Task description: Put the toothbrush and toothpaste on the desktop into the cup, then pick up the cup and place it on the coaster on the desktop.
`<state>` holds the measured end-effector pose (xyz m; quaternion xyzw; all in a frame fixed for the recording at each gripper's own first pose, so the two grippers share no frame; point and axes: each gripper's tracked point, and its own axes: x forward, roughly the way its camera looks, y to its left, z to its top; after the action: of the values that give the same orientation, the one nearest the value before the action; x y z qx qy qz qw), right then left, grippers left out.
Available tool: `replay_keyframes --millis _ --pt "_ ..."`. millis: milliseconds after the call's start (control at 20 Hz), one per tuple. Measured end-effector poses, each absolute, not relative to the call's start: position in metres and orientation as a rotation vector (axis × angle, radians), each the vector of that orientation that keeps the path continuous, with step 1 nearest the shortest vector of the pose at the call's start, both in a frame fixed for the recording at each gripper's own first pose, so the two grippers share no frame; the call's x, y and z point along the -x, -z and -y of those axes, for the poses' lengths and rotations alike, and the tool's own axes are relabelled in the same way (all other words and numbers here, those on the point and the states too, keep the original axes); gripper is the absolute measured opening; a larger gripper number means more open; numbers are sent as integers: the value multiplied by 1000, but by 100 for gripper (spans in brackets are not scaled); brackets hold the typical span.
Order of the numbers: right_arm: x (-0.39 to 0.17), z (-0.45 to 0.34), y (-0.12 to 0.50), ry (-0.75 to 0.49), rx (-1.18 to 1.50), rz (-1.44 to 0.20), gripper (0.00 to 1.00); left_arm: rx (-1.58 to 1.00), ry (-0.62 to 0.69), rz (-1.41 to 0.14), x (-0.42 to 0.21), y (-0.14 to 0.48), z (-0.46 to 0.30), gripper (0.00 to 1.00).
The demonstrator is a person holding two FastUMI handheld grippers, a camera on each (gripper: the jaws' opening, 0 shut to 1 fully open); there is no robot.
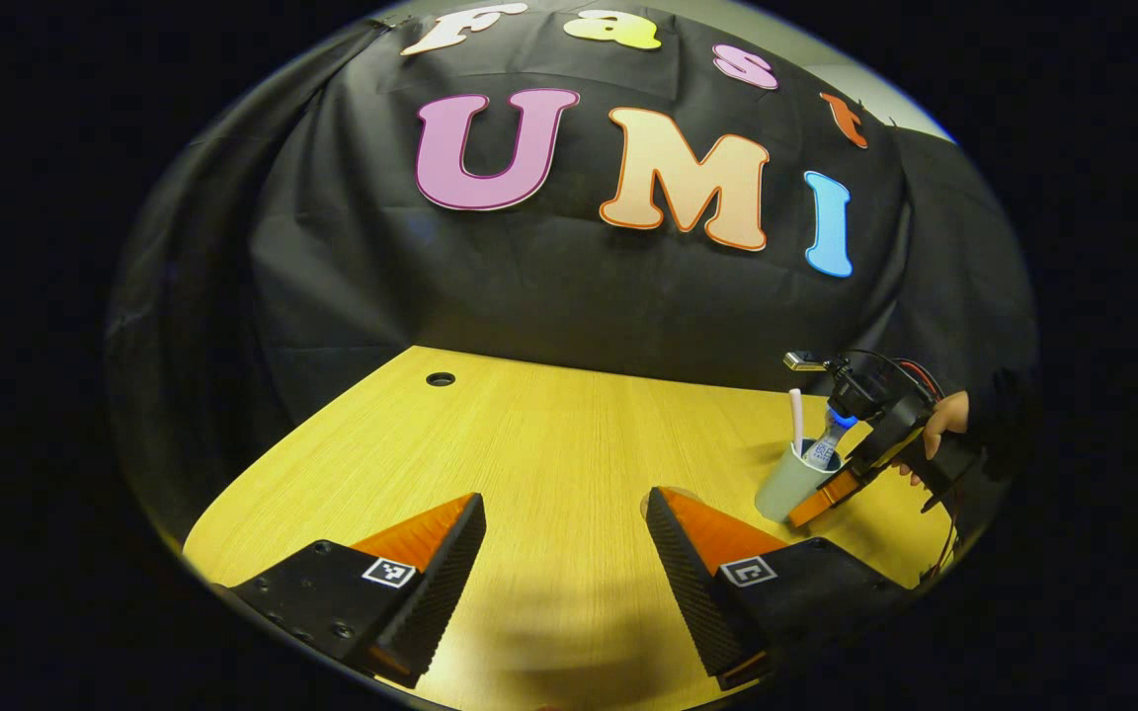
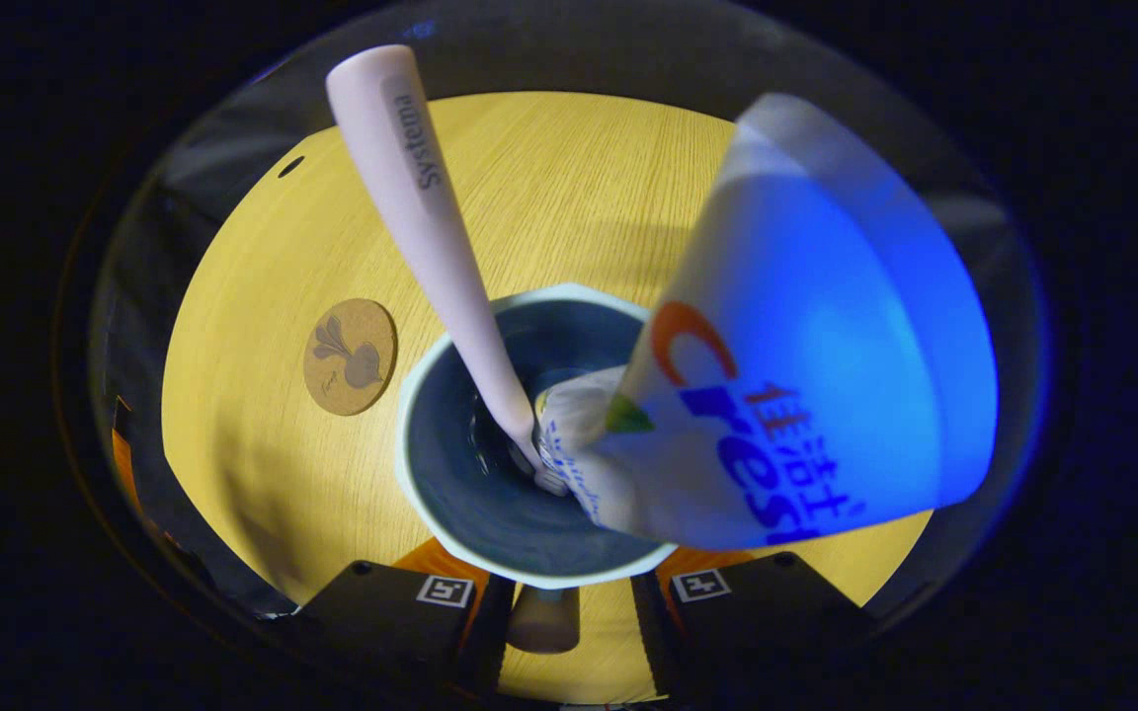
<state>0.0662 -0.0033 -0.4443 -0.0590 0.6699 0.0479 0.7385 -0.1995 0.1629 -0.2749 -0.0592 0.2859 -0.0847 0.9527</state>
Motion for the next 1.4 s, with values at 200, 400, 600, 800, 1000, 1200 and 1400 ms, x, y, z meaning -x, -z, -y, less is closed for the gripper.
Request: replay_keyframes --millis 200,400,600,800,1000,1200,1400 --pt "-64 -2 442 -116 129 -1462 33 125 181 -582 198 276 -165 95" --pt "-66 -27 433 -158 98 -1420 33 129 183 -579 198 275 -170 95" --pt "-68 -64 424 -207 74 -1401 32 137 183 -580 199 276 -177 95" --pt "-75 -100 421 -242 71 -1396 33 137 181 -583 200 277 -189 95" --pt "-77 -135 429 -271 80 -1406 33 143 165 -586 202 278 -205 95" --pt "-82 -156 442 -258 118 -1430 32 152 163 -590 204 279 -211 95" --pt "-83 -161 432 -264 82 -1418 30 156 173 -592 202 280 -213 95"
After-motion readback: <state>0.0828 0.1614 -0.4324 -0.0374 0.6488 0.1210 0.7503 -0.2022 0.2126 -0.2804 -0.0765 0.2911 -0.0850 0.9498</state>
